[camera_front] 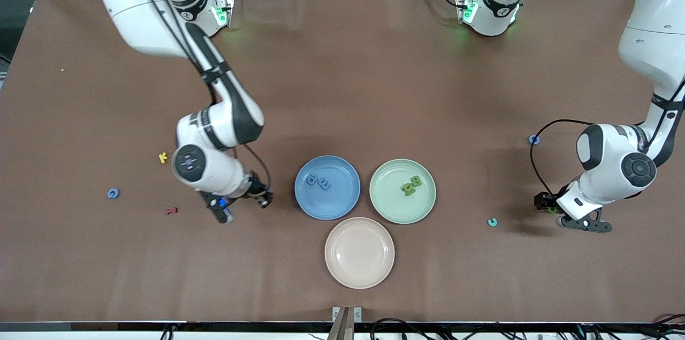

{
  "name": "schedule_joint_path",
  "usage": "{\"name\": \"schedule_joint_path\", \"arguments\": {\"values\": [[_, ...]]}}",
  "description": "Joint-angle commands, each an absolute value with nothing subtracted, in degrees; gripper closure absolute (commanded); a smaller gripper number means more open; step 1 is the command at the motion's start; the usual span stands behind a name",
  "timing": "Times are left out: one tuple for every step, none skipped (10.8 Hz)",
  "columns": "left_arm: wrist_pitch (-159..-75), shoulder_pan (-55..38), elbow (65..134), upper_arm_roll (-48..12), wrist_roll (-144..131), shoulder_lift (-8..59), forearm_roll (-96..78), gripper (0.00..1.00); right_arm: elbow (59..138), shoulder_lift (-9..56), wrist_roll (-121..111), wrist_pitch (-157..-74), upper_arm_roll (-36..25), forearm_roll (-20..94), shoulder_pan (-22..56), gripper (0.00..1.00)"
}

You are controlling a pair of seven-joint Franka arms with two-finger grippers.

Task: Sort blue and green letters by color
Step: 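Drop the X on the blue plate while the left gripper grasps the p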

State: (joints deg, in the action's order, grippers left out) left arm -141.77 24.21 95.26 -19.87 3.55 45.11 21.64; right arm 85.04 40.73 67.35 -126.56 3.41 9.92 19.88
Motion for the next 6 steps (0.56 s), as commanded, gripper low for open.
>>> {"name": "schedule_joint_path", "arguments": {"values": [[-142.2, 24.5, 94.4, -20.2, 4.5, 46.1, 23.0, 0.88, 81.0, 41.5, 82.7, -126.6, 3.3, 11.0, 26.3, 1.00], [-142.2, 24.4, 94.5, -20.2, 4.1, 46.1, 23.1, 0.93, 79.7, 41.7, 86.3, -127.3, 3.3, 11.0, 27.7, 1.00], [-142.2, 24.3, 94.4, -20.2, 4.0, 46.0, 23.2, 0.96, 79.1, 41.9, 89.9, -129.7, 3.3, 11.1, 28.6, 1.00], [-142.2, 24.2, 94.4, -20.2, 3.7, 45.7, 23.1, 0.99, 79.1, 42.1, 92.9, -133.0, 3.3, 11.2, 29.5, 0.81], [-142.1, 23.6, 94.3, -20.1, 3.2, 44.7, 22.6, 0.99, 79.1, 42.6, 93.4, -134.1, 3.3, 11.1, 29.8, 0.30], [-141.3, 21.9, 94.2, -20.0, 1.4, 43.0, 22.2, 1.00, 79.2, 42.7, 92.9, -134.1, 3.3, 11.0, 29.8, 0.00]]}}
